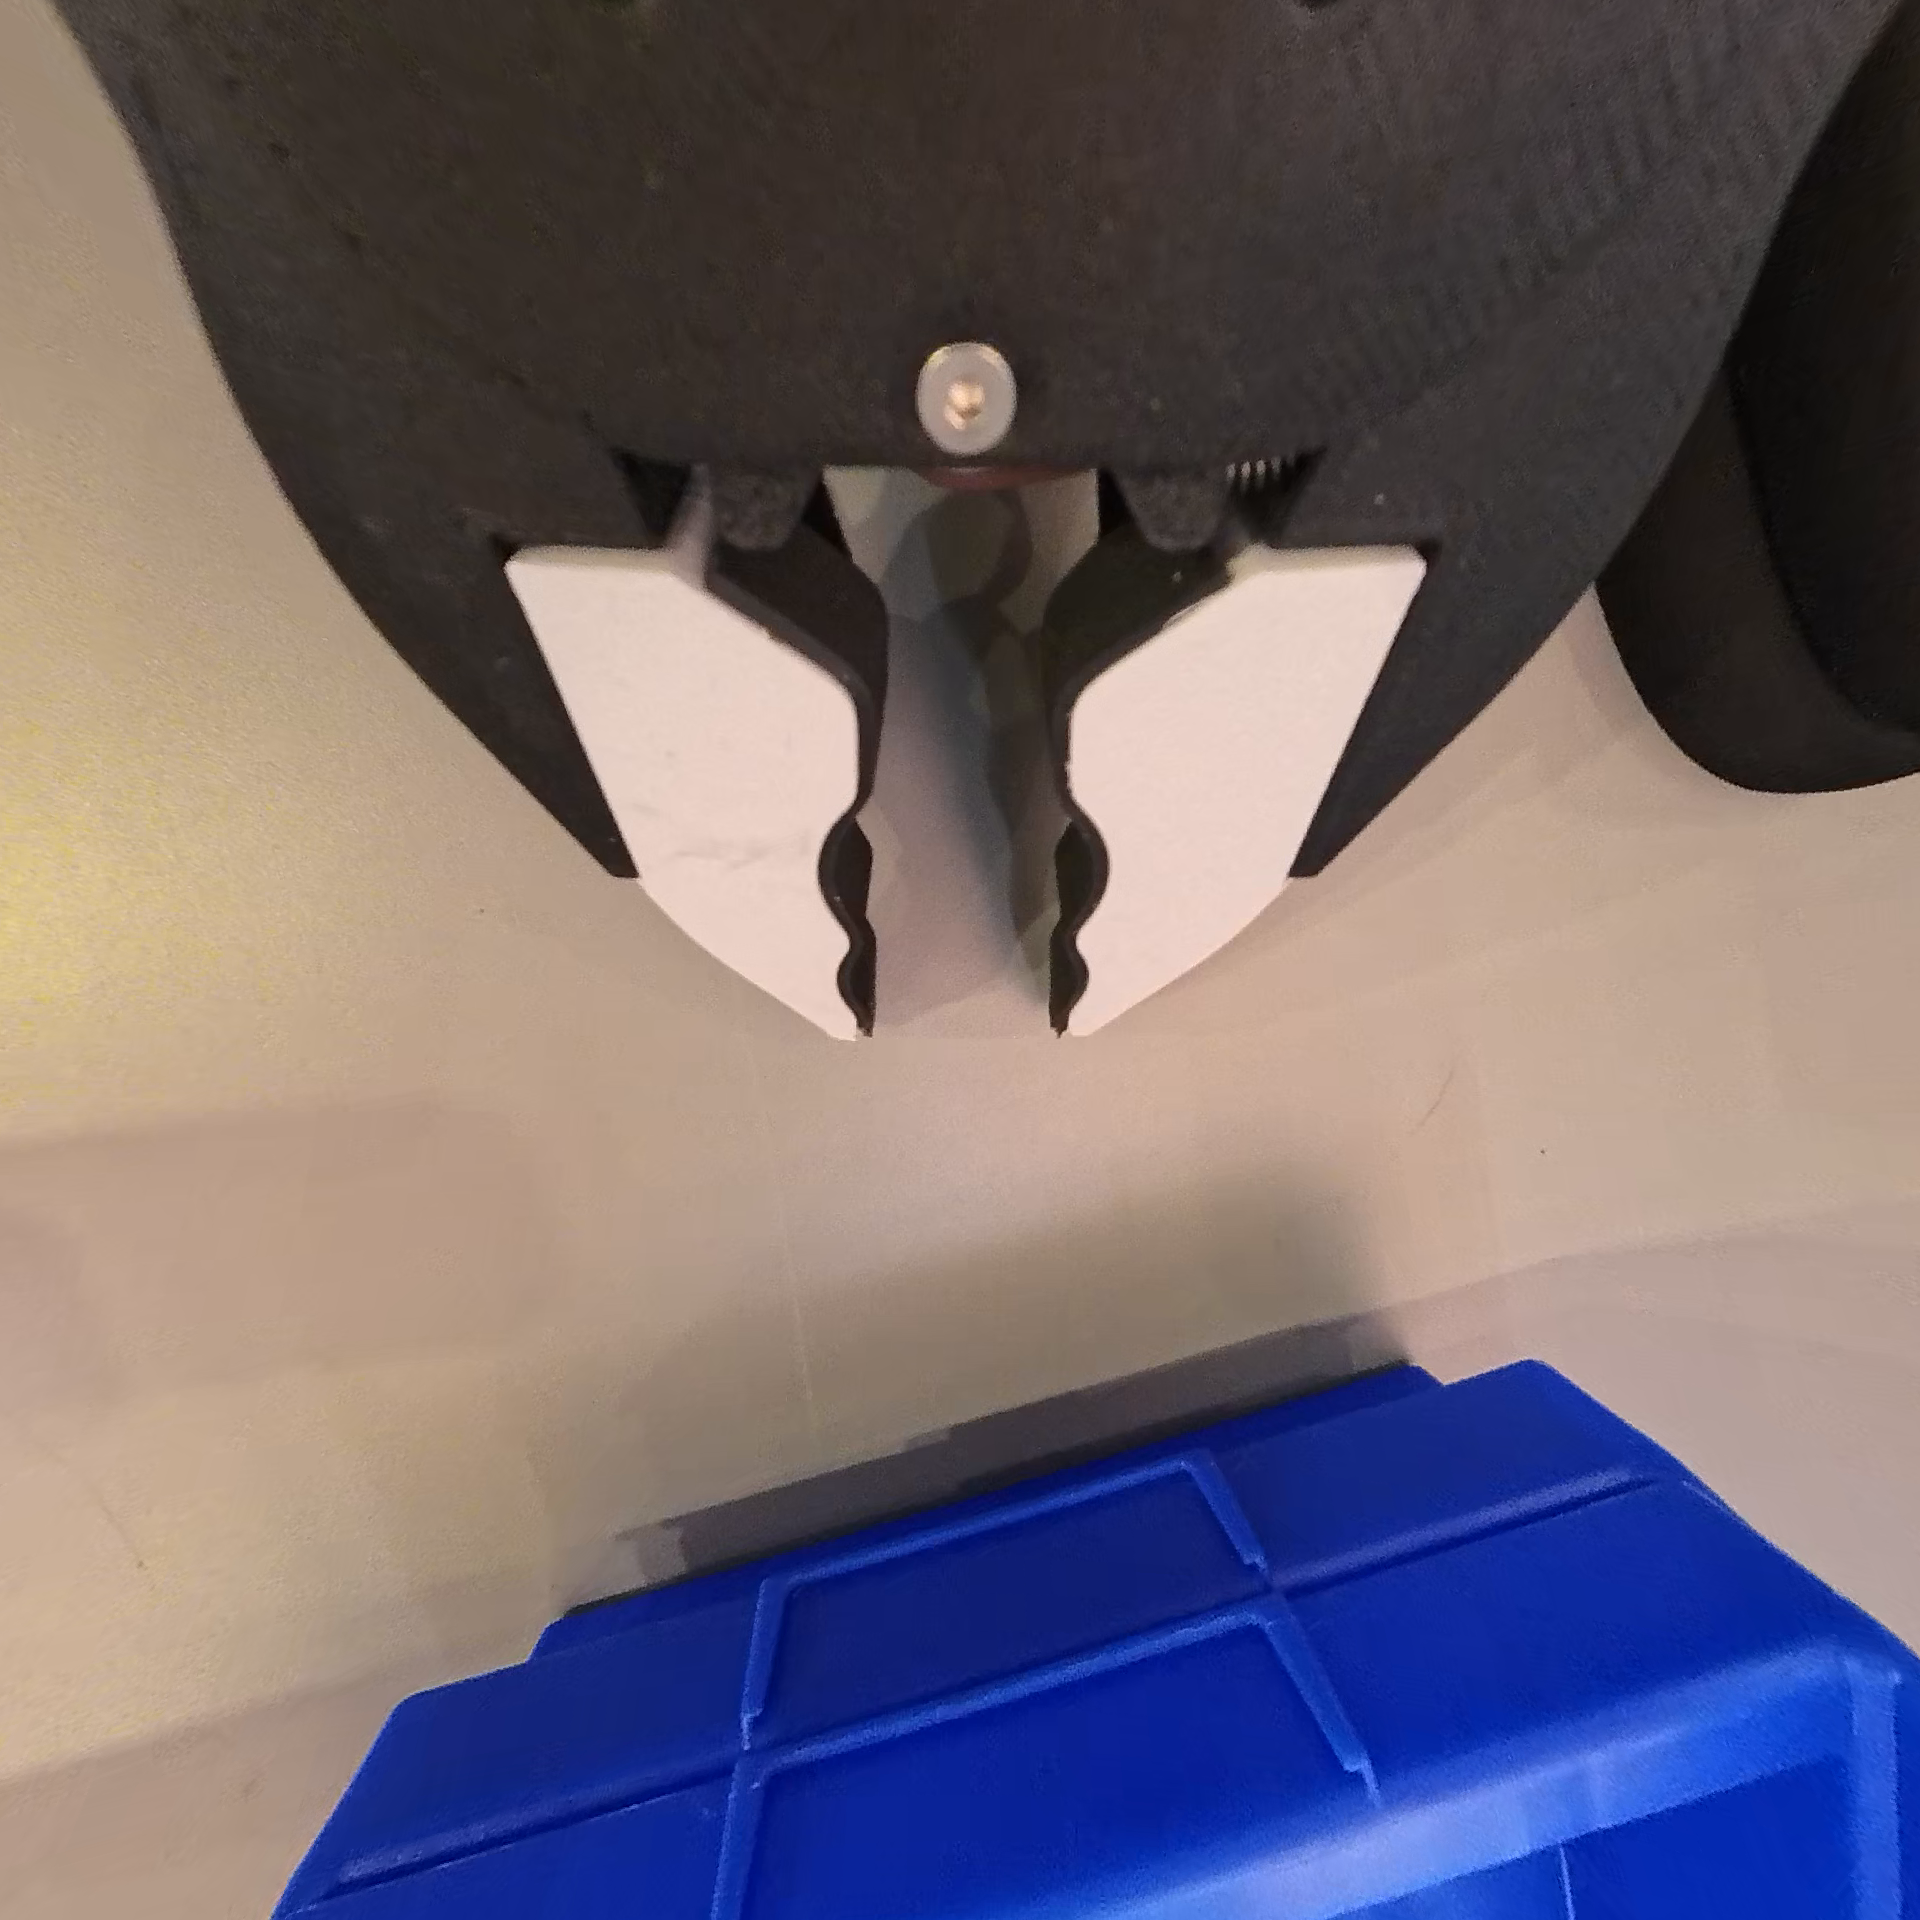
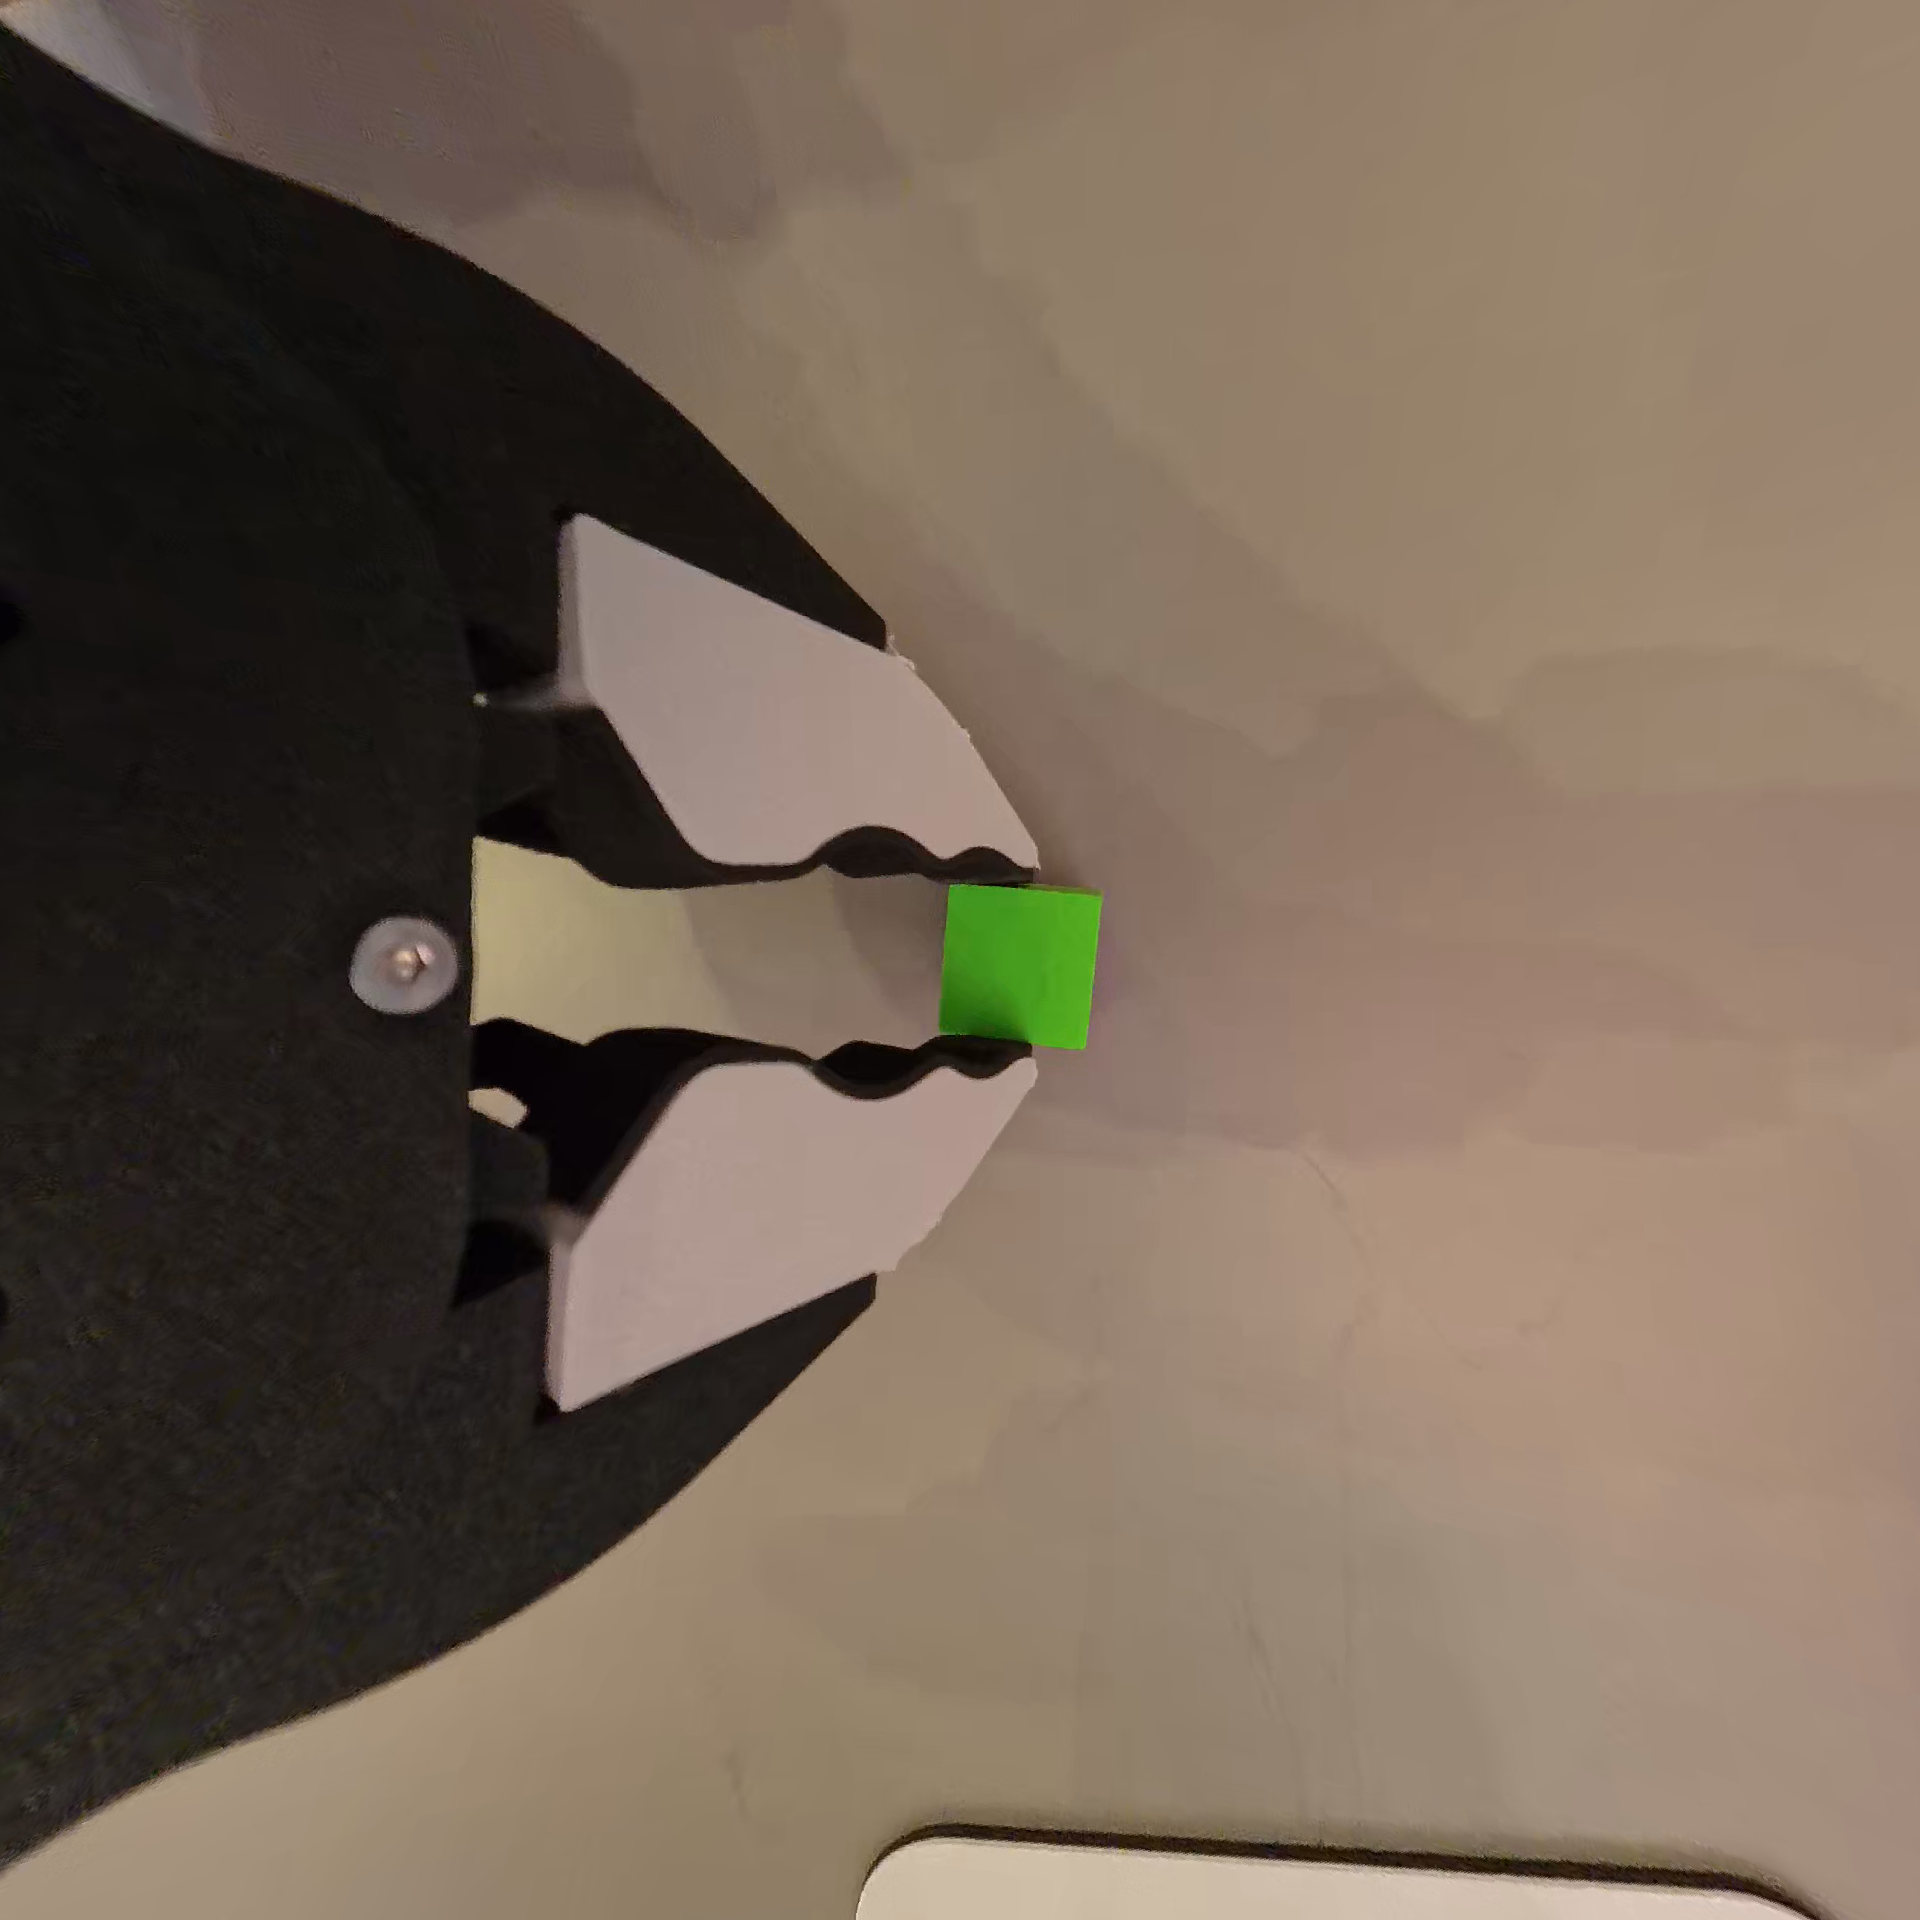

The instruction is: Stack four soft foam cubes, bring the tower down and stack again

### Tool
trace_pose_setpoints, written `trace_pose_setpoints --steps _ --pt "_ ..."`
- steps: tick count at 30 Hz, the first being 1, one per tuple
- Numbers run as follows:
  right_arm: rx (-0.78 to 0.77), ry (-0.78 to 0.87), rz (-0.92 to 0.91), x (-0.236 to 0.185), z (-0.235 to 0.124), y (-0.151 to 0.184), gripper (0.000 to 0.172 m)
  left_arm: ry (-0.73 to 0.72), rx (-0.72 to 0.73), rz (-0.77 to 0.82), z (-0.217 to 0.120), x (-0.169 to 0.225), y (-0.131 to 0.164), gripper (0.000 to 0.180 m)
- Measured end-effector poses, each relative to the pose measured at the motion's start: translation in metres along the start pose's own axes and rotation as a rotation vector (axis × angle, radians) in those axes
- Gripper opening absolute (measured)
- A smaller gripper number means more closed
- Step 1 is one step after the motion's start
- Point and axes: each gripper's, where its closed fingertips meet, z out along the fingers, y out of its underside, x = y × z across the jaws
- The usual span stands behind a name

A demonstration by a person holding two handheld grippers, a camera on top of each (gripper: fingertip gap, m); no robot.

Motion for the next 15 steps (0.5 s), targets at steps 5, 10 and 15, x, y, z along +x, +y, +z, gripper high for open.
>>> trace_pose_setpoints --steps 5,10,15 --pt "-0.013 -0.004 -0.008 0.0025 0.0034 0.0037 0.027 0.001 0.0 0.001 0.0 0.0003 0.0 0.031" --pt "-0.012 -0.01 -0.016 0.0034 0.0039 0.0038 0.027 0.001 0.0 0.002 0.0001 0.0004 -0.0001 0.031" --pt "-0.011 -0.014 -0.029 0.0034 0.0034 0.0018 0.027 0.001 0.0 0.002 0.0002 0.0004 -0.0001 0.031"
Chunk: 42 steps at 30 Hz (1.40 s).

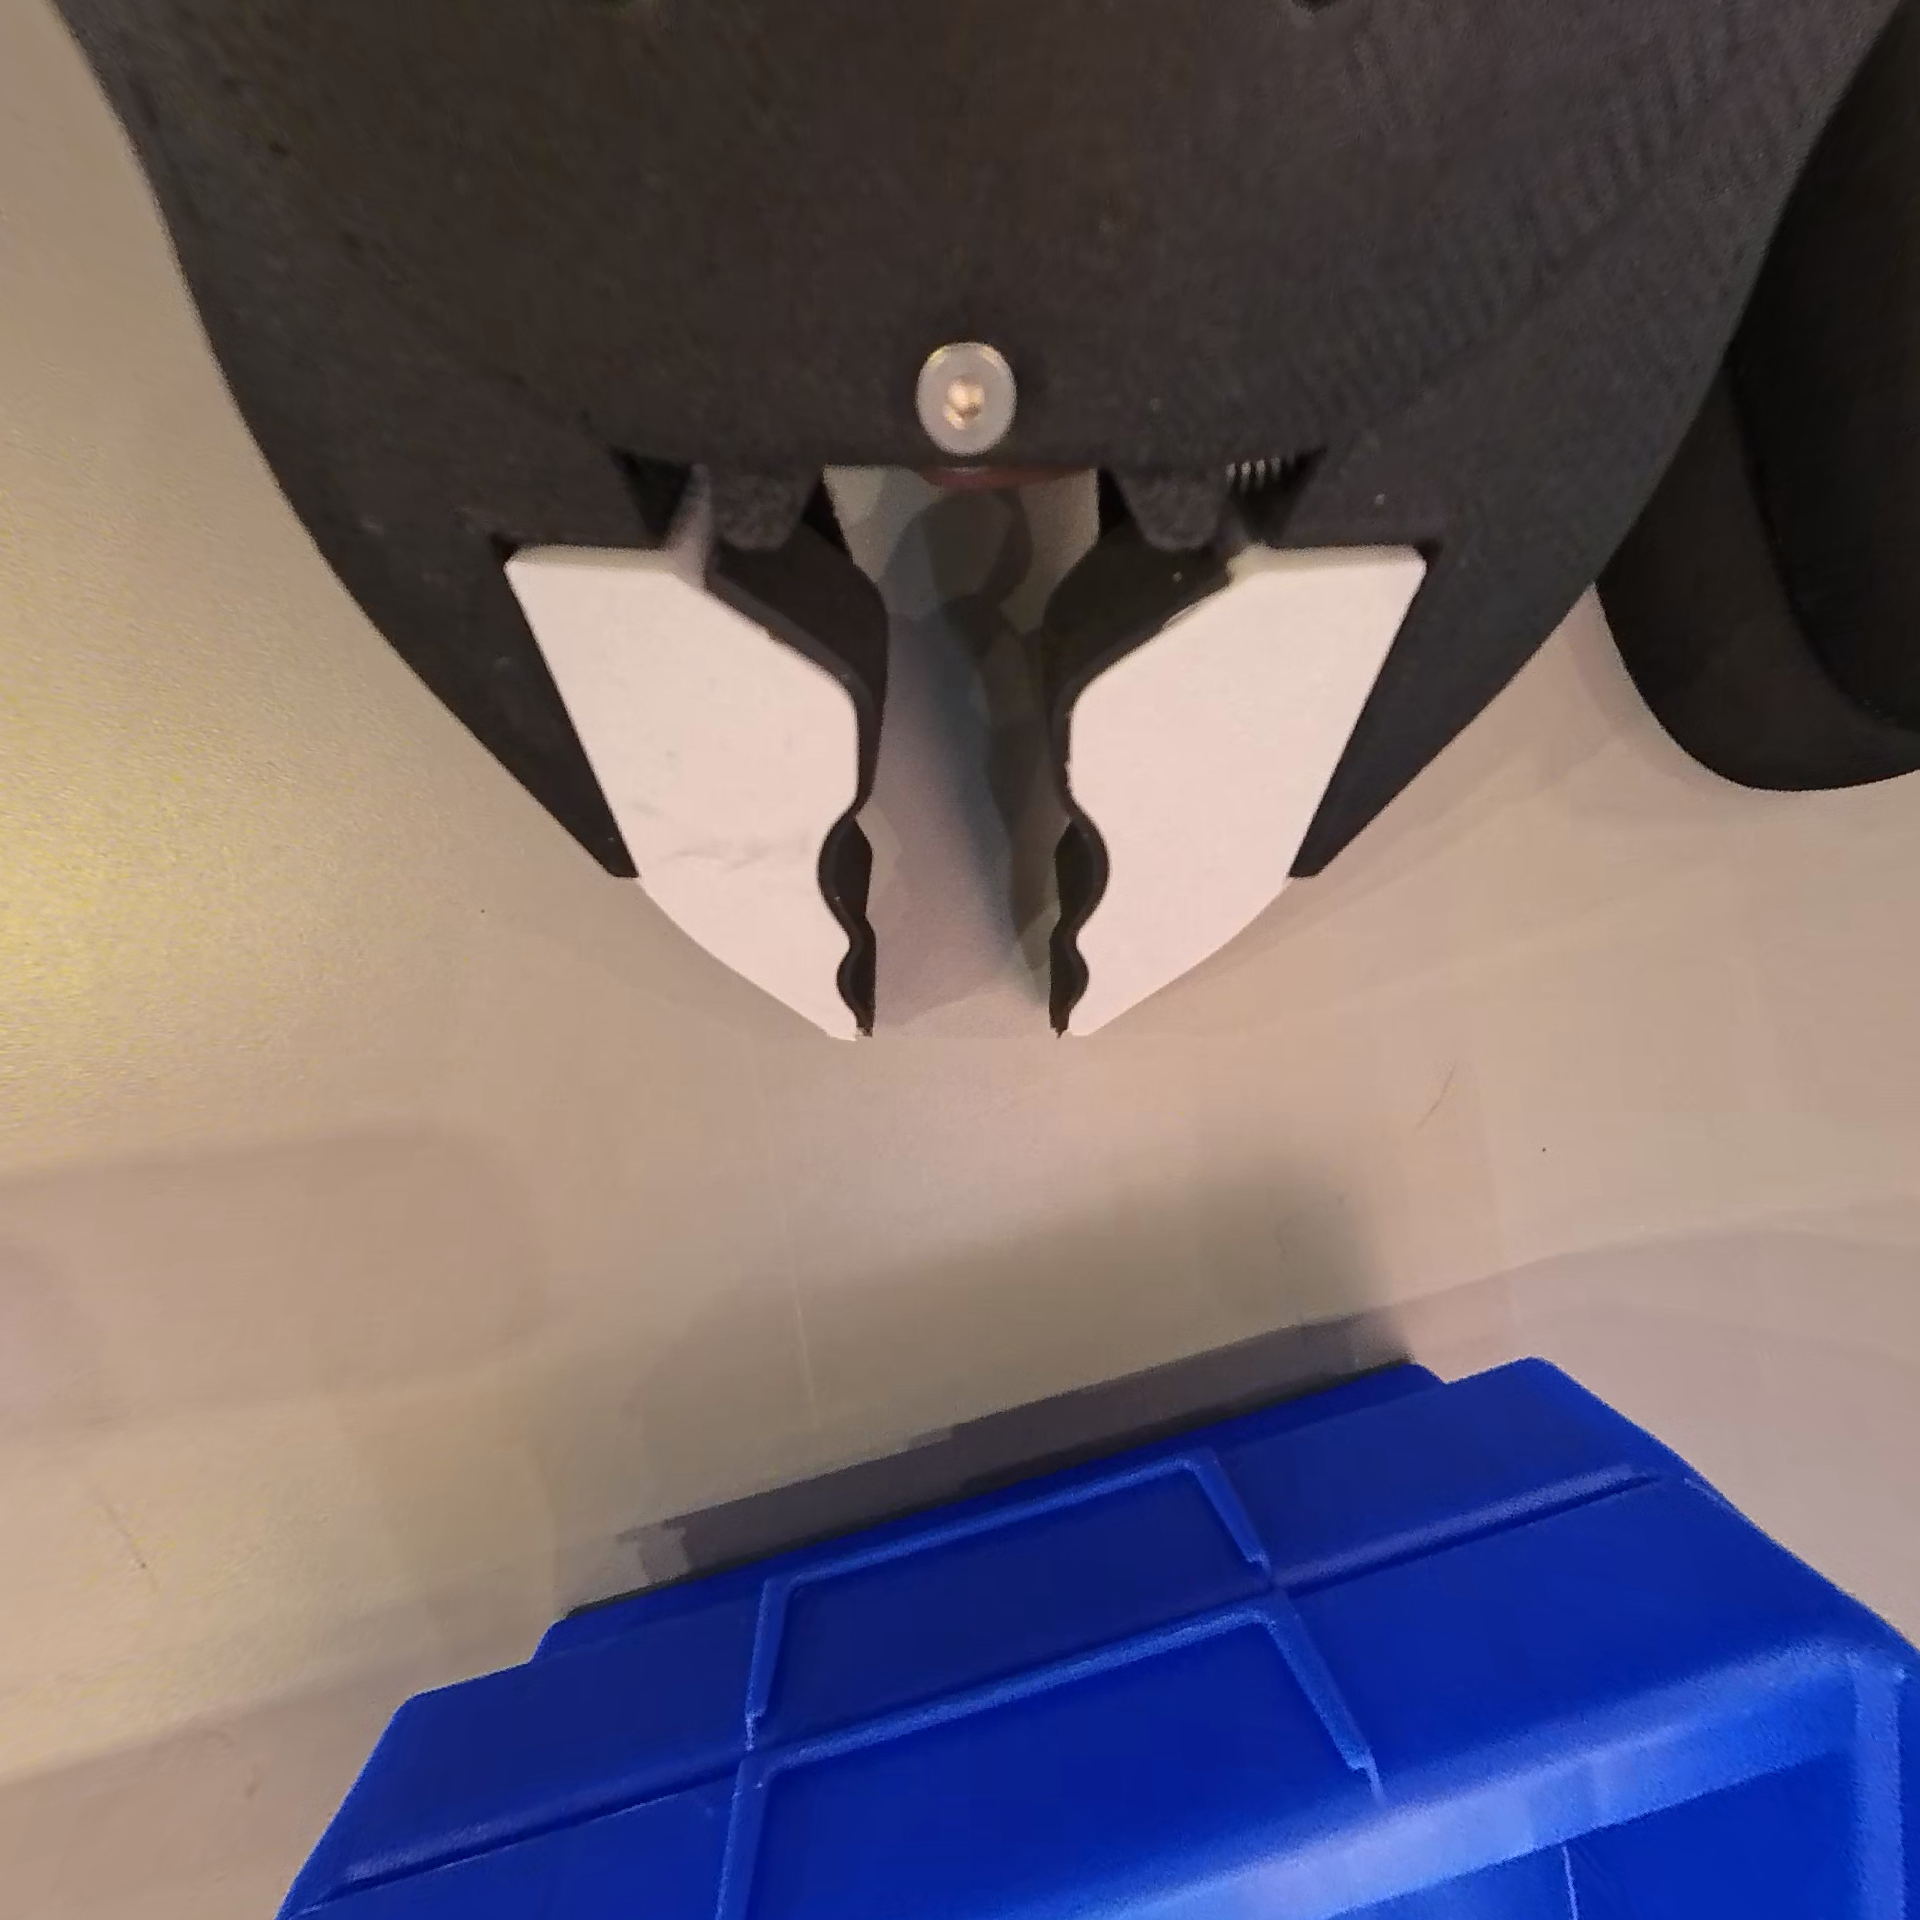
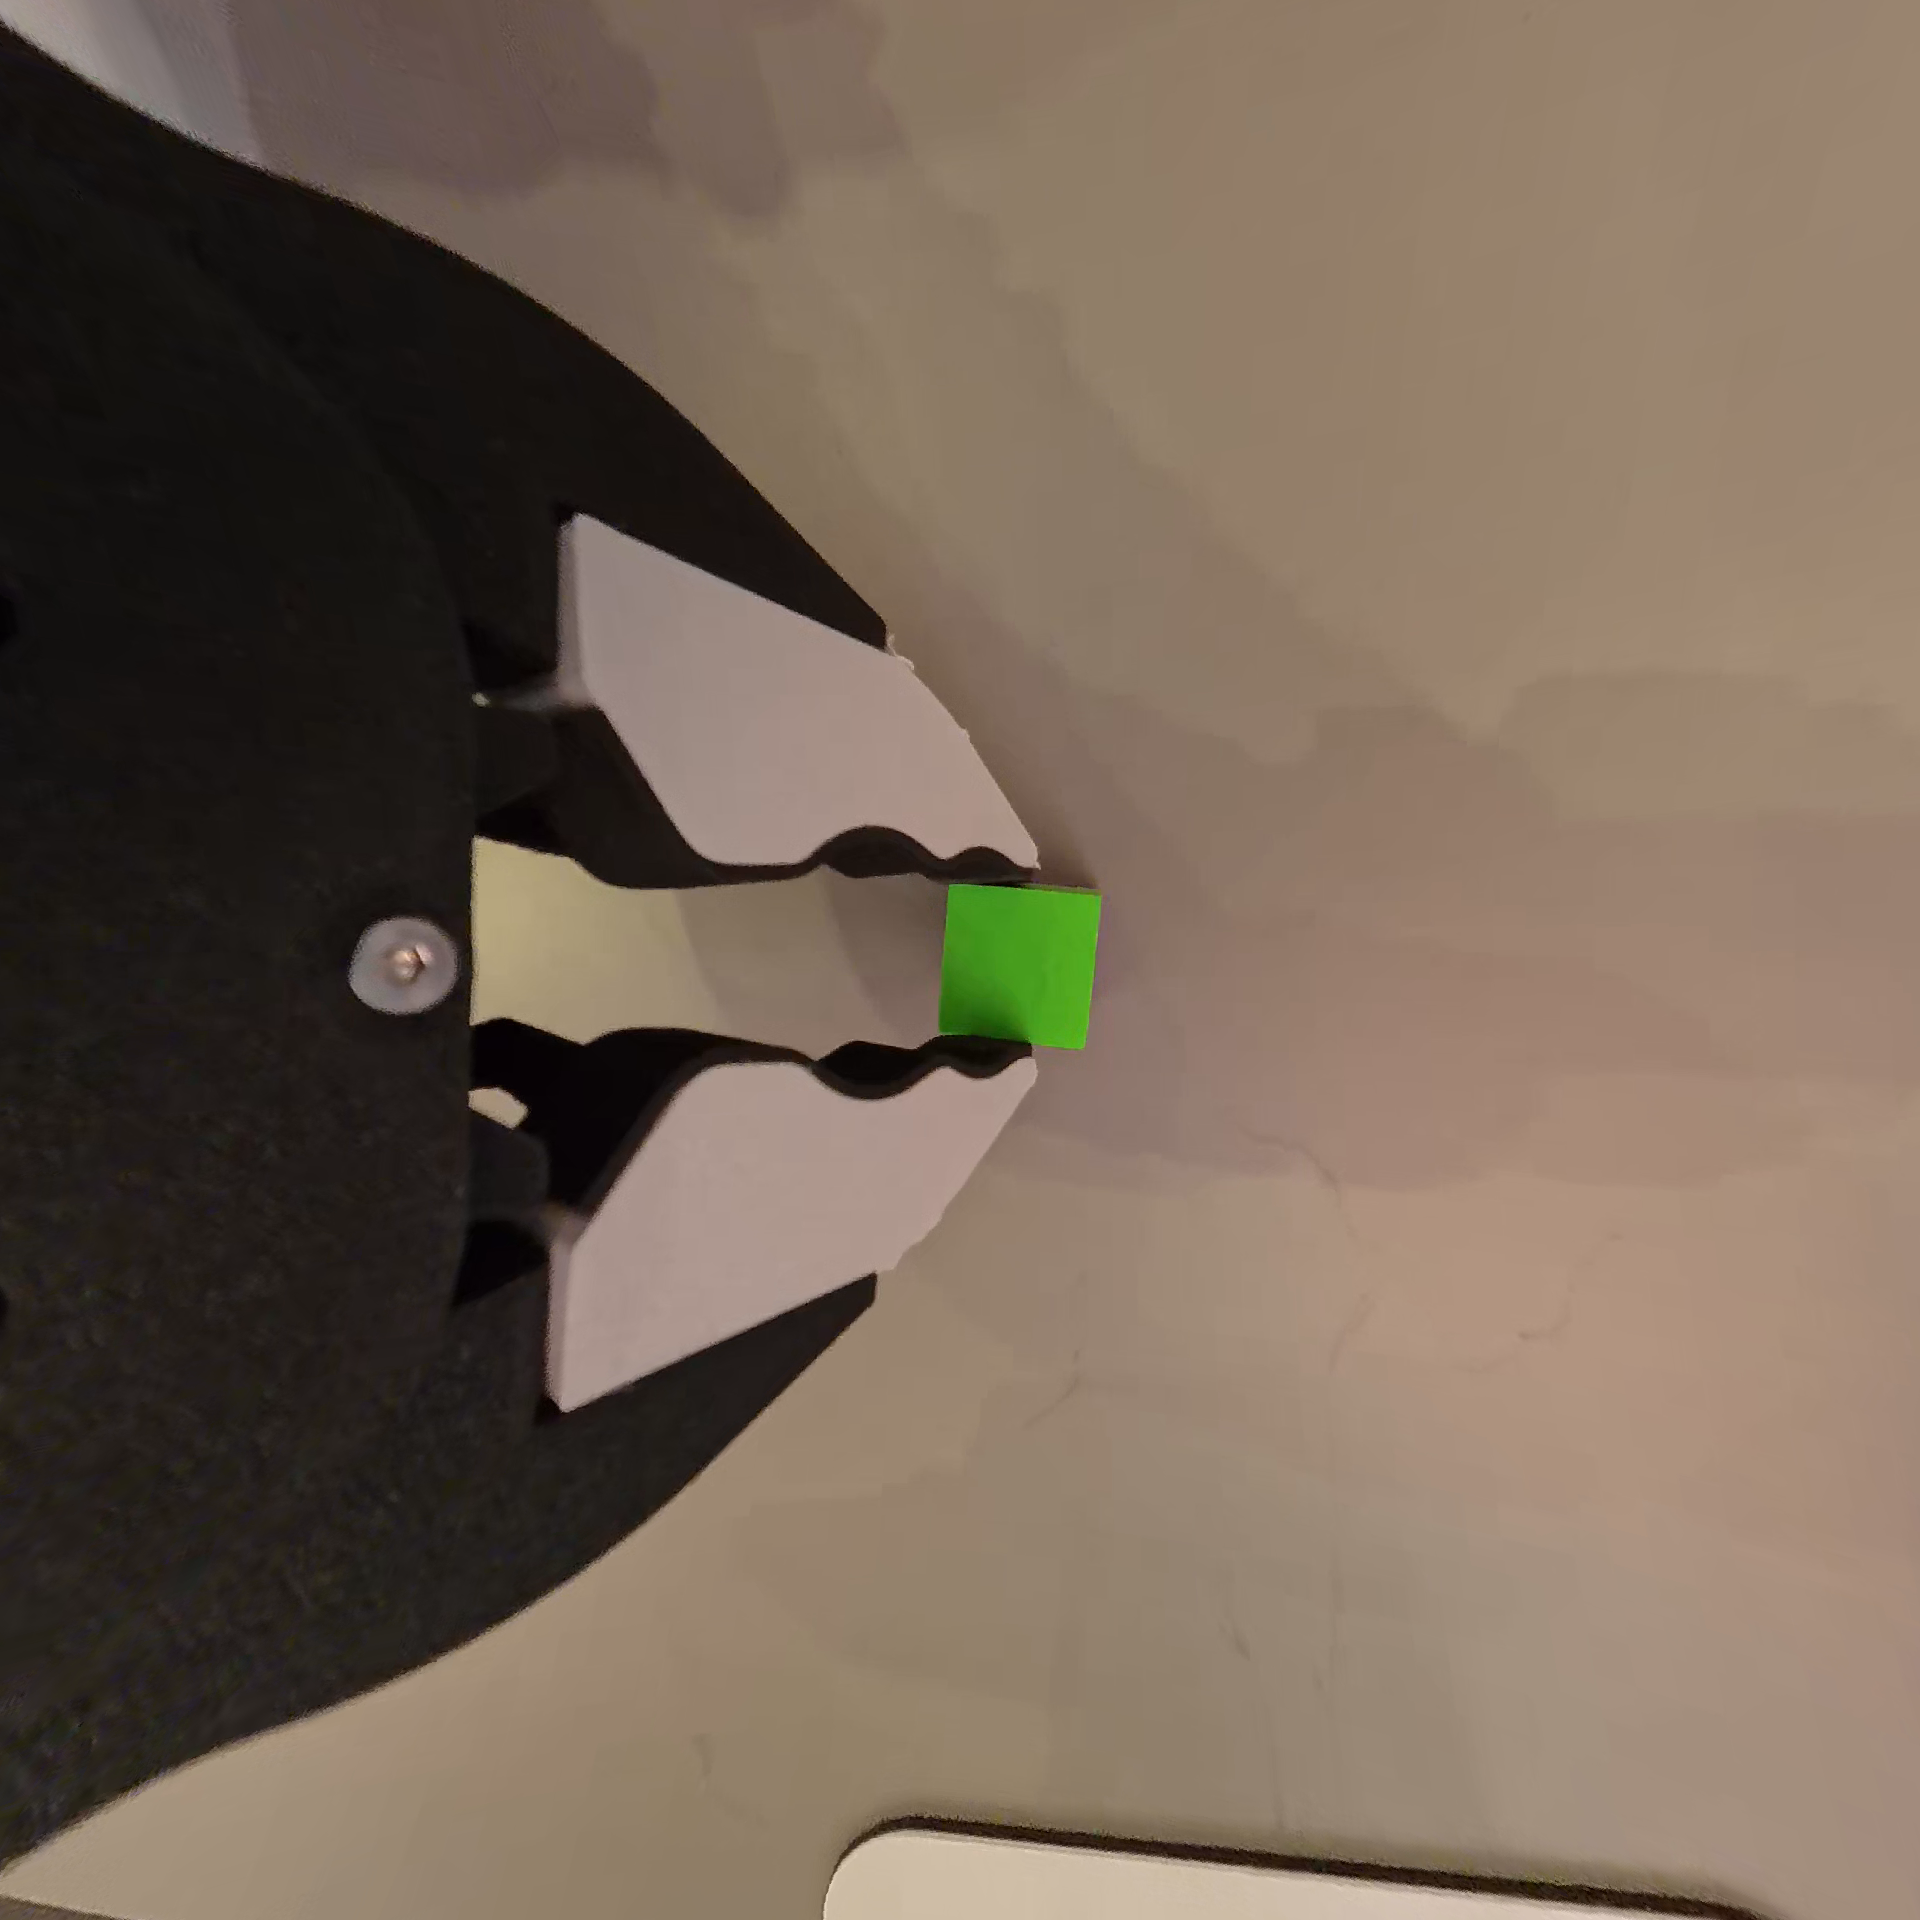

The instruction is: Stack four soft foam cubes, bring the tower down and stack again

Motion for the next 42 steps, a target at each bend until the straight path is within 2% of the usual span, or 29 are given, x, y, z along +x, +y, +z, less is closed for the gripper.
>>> trace_pose_setpoints --steps 8,12,16,18,22,26,29,32,37,41,42 --pt "-0.007 -0.012 -0.001 -0.001 0.001 0.001 0.027 0.001 0.0 0.0 0.0 0.0 0.0 0.031" --pt "-0.002 -0.011 0.016 0.0 0.0 0.001 0.04 0.002 0.0 0.0 0.0 0.0 0.0 0.031" --pt "0.021 0.037 0.034 0.005 -0.014 -0.004 0.047 0.005 -0.001 0.0 0.0 0.001 0.0 0.031" --pt "0.056 0.07 0.013 -0.001 -0.028 -0.019 0.046 0.006 -0.001 -0.003 0.0 0.001 0.0 0.032" --pt "0.175 -0.003 -0.107 -0.061 -0.035 -0.084 0.045 0.01 0.002 -0.013 0.0 0.0 -0.001 0.032" --pt "0.242 -0.105 -0.222 -0.14 0.002 -0.153 0.049 0.021 0.017 -0.03 -0.002 0.0 -0.002 0.034" --pt "0.25 -0.148 -0.334 -0.187 0.035 -0.185 0.049 0.033 0.025 -0.045 -0.003 -0.001 -0.002 0.034" --pt "0.249 -0.2 -0.358 -0.218 0.061 -0.207 0.049 0.038 0.024 -0.044 -0.002 -0.001 -0.002 0.035" --pt "0.219 -0.249 -0.407 -0.246 0.085 -0.22 0.048 0.046 0.025 -0.043 -0.002 0.0 -0.003 0.035" --pt "0.192 -0.239 -0.427 -0.25 0.096 -0.223 0.038 0.05 0.025 -0.049 -0.002 0.0 -0.003 0.035" --pt "0.192 -0.242 -0.429 -0.251 0.097 -0.223 0.031 0.051 0.025 -0.049 -0.002 0.0 -0.003 0.035"
